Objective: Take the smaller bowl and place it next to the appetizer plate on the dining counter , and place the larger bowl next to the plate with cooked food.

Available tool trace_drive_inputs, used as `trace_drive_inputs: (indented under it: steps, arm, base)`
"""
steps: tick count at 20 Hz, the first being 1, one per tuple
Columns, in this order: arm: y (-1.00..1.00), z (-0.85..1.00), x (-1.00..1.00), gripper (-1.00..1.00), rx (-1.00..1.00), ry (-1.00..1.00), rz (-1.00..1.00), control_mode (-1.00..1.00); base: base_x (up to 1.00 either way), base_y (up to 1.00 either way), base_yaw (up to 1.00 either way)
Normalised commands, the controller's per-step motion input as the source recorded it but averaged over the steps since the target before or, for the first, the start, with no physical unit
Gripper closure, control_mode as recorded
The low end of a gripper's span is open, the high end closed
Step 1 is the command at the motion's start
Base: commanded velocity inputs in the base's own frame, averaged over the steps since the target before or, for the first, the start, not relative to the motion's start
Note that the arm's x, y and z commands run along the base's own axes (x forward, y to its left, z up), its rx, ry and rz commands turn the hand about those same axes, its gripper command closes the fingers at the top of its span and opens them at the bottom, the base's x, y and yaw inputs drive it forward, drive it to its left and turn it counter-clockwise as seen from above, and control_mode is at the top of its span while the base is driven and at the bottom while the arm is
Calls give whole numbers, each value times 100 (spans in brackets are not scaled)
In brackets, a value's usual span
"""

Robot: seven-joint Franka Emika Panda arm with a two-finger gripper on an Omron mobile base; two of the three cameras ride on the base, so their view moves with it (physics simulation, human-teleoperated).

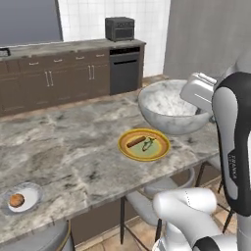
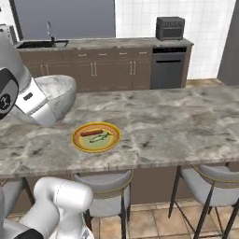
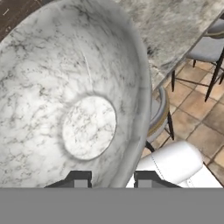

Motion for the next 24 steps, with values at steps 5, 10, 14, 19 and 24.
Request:
trace_drive_inputs:
  steps: [5,10,14,19,24]
  arm:
    - [0,0,0,100,0,0,0,100]
    - [0,0,0,100,0,0,0,100]
    - [0,0,0,100,0,0,0,100]
    - [0,0,0,100,0,0,0,100]
    - [0,0,0,100,0,0,0,100]
  base:
    - [32,-23,48]
    - [7,-59,29]
    - [-35,-98,6]
    - [-22,-82,1]
    - [28,-9,0]
